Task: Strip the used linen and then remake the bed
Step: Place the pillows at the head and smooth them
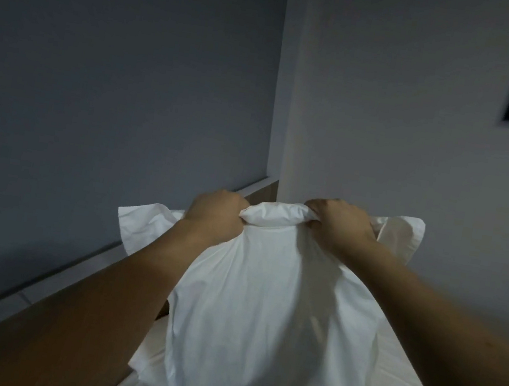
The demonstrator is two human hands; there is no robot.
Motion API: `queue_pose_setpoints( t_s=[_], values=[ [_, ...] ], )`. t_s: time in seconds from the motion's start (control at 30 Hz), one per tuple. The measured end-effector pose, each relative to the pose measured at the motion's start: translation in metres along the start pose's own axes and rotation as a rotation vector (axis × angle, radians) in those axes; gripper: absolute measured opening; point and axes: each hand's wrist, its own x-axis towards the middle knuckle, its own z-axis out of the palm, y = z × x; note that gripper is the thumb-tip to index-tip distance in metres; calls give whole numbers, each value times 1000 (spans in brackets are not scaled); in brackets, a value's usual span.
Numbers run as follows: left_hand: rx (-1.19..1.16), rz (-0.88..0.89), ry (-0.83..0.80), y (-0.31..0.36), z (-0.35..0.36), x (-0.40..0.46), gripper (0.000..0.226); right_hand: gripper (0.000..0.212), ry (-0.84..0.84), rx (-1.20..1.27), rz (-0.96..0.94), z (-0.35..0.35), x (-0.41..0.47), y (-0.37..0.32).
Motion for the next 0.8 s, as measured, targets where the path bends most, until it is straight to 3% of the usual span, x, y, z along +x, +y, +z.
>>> queue_pose_setpoints(
  t_s=[0.33,0.47,0.63,0.7,0.8],
  values=[
    [-34,11,128,-67,-38,158,15,33,46,-81,102,-25,165,-32],
    [-33,58,361,-82,-54,233,23,38,234,-148,132,-45,224,-30],
    [-60,240,670,-109,-44,262,36,40,471,-250,-4,-37,238,-25],
    [-89,281,672,-121,-23,257,40,41,469,-235,-47,-14,233,-26],
    [-141,260,542,-140,26,240,44,42,367,-172,-67,39,222,-31]
  ],
)
